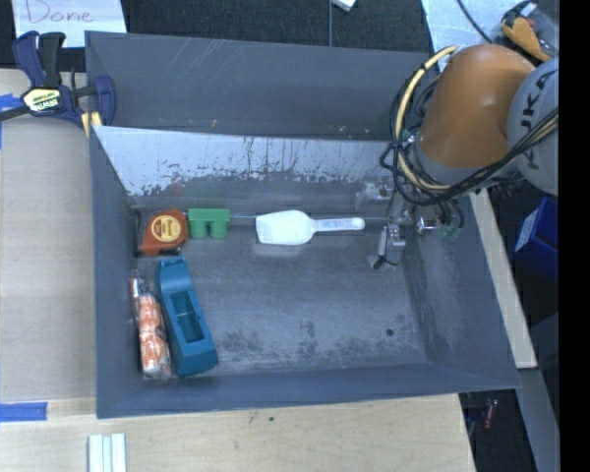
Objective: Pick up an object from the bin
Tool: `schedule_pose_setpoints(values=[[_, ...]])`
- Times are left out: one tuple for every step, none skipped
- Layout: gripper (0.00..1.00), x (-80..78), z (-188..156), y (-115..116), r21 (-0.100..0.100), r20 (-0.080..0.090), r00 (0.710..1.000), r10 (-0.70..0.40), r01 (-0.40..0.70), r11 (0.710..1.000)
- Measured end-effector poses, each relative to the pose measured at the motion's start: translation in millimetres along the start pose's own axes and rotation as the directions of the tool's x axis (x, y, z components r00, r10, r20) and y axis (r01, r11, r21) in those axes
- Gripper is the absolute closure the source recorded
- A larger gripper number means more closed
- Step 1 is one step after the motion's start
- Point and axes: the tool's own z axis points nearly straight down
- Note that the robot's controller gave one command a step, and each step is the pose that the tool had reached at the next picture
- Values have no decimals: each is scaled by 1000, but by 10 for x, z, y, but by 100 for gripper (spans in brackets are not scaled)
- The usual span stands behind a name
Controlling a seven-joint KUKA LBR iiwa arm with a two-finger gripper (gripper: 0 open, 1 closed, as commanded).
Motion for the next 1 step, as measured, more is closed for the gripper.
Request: schedule_pose_setpoints(values=[[0,-16,-53,3,1,8,1000,-2,2,1000]])
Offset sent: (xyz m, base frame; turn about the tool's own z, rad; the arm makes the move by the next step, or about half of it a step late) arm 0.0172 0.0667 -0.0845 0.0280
